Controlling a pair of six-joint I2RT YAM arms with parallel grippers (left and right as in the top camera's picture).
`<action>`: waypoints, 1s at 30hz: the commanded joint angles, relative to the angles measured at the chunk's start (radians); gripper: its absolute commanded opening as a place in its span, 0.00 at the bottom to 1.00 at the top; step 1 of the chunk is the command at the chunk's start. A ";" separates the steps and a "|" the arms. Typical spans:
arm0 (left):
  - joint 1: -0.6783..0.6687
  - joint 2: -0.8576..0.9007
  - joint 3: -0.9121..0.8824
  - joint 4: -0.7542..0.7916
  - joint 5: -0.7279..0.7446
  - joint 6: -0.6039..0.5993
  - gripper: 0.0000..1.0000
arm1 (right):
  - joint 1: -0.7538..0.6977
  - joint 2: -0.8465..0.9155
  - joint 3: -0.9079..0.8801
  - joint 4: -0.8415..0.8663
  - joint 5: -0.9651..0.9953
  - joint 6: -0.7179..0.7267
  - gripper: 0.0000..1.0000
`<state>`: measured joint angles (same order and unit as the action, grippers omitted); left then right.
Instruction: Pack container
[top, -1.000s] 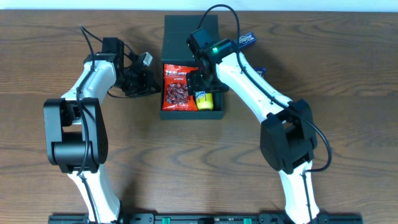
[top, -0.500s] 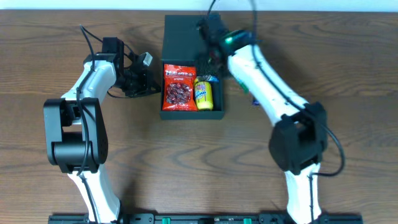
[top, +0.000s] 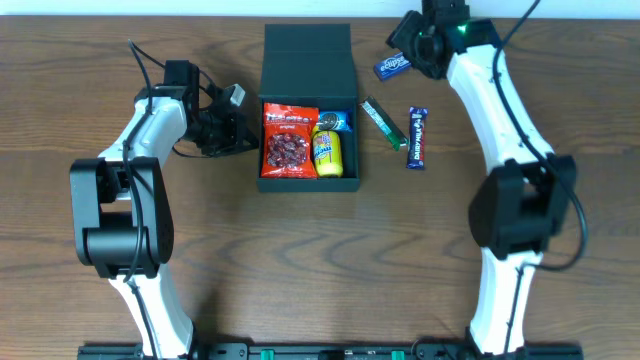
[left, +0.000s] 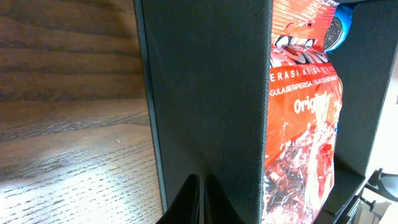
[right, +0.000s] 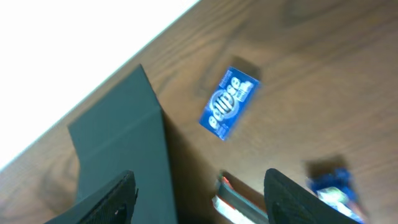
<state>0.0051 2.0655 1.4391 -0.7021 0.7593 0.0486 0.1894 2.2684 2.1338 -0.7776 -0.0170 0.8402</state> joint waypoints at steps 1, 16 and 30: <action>-0.004 0.007 -0.006 -0.003 0.015 -0.001 0.06 | 0.010 0.163 0.183 -0.042 -0.071 0.060 0.70; -0.004 0.007 -0.006 -0.016 0.014 -0.001 0.06 | -0.043 0.517 0.665 -0.283 -0.153 0.115 0.98; -0.004 0.007 -0.006 -0.031 -0.030 -0.001 0.06 | -0.037 0.527 0.665 -0.050 -0.144 0.105 0.01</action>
<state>0.0044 2.0655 1.4391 -0.7292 0.7437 0.0486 0.1444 2.7800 2.7728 -0.8478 -0.1688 0.9470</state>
